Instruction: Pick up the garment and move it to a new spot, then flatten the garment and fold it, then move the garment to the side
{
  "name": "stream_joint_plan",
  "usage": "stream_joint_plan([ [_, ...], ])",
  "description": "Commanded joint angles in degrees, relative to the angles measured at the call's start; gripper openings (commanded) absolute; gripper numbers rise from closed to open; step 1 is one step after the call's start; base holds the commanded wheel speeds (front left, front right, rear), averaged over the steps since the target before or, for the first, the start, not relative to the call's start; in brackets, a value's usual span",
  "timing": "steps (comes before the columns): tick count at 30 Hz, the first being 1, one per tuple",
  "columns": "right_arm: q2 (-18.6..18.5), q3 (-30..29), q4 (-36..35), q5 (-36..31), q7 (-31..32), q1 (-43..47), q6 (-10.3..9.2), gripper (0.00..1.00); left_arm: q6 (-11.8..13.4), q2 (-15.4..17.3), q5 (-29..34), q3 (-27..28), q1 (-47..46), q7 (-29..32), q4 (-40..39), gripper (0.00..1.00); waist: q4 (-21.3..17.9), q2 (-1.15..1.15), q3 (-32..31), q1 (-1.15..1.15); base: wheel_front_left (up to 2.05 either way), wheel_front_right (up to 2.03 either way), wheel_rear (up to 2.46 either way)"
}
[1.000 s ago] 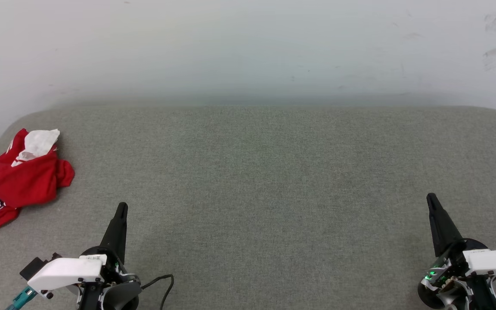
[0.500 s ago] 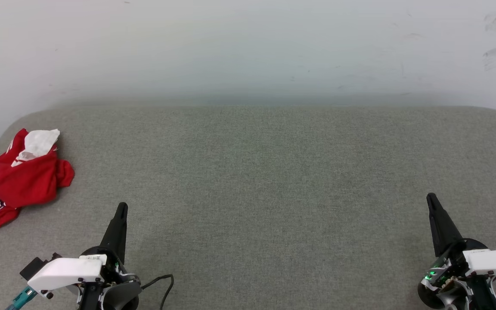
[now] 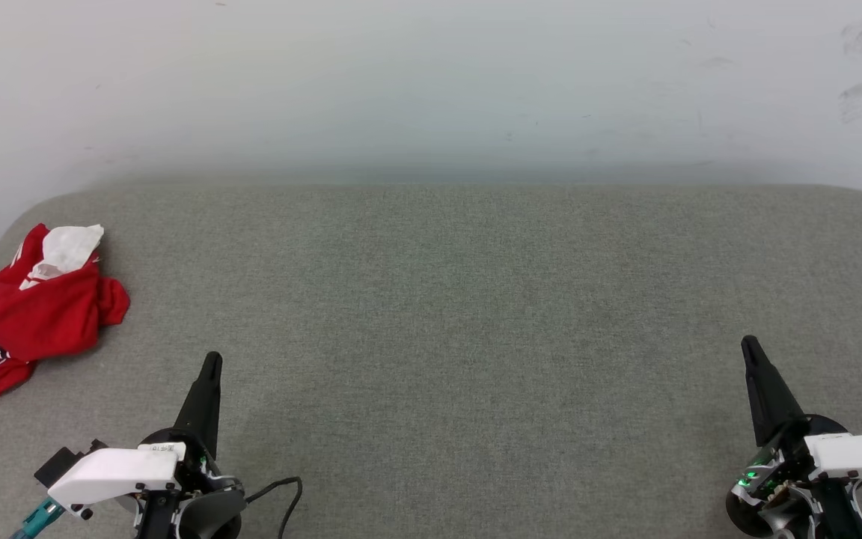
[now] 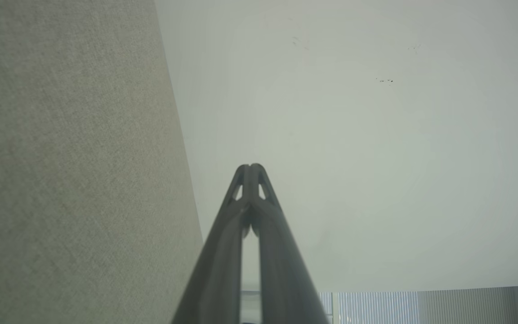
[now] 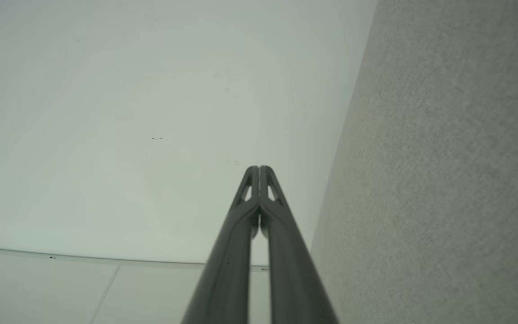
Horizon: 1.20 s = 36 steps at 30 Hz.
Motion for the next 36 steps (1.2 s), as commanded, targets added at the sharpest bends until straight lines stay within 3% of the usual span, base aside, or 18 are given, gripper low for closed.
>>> stream_joint_plan([
  [1, 0.2, 0.0, 0.1, -0.3, 0.1, -0.7, -0.04, 0.0, -0.1, -0.1, 0.1, 0.2, -0.4, 0.1, 0.0, 0.0, 0.0, 0.0, 0.0, 0.0, 0.0, 0.0, 0.0],
  [4, 0.2, 0.0, 0.1, -0.3, 0.0, -0.7, -0.03, 0.0, -0.1, -0.1, 0.1, 0.2, -0.4, 0.1, 0.0, 0.0, 0.0, 0.0, 0.0, 0.0, 0.0, 0.0, 0.0],
  [5, 0.0, 0.0, 0.0, 0.0, 0.0, 0.0, 0.0, 1.0, 0.0, 0.0, 0.0, 0.0, 0.0, 0.0, 0.0, 1.0, 0.0, 0.0, 0.0, 0.0, 0.0, 0.0, 0.0],
  [18, 0.0, 0.0, 0.7, -3.5, -2.9, 1.8, -0.01, 1.0, 0.0, -0.1, 3.2, -0.4, 1.6, -2.9, -0.5, 1.0, 0.1, 0.0, 0.1, 0.0, 0.0, 0.0, 0.0],
  [25, 0.1, -0.7, -1.3, -10.1, -4.7, 2.1, -0.01, 1.0, 0.3, -0.1, 10.6, 0.5, 1.6, -4.8, -2.3, 1.0, 0.1, 0.0, 0.1, 0.0, 0.0, 0.0, 0.0],
  [36, 0.1, -0.4, -6.2, -23.7, -7.4, 2.7, -0.01, 1.0, 4.6, -0.1, 25.2, -0.7, 2.0, -7.4, -7.3, 1.0, 0.2, 0.0, 0.1, 0.0, 0.0, 0.0, 0.0],
])
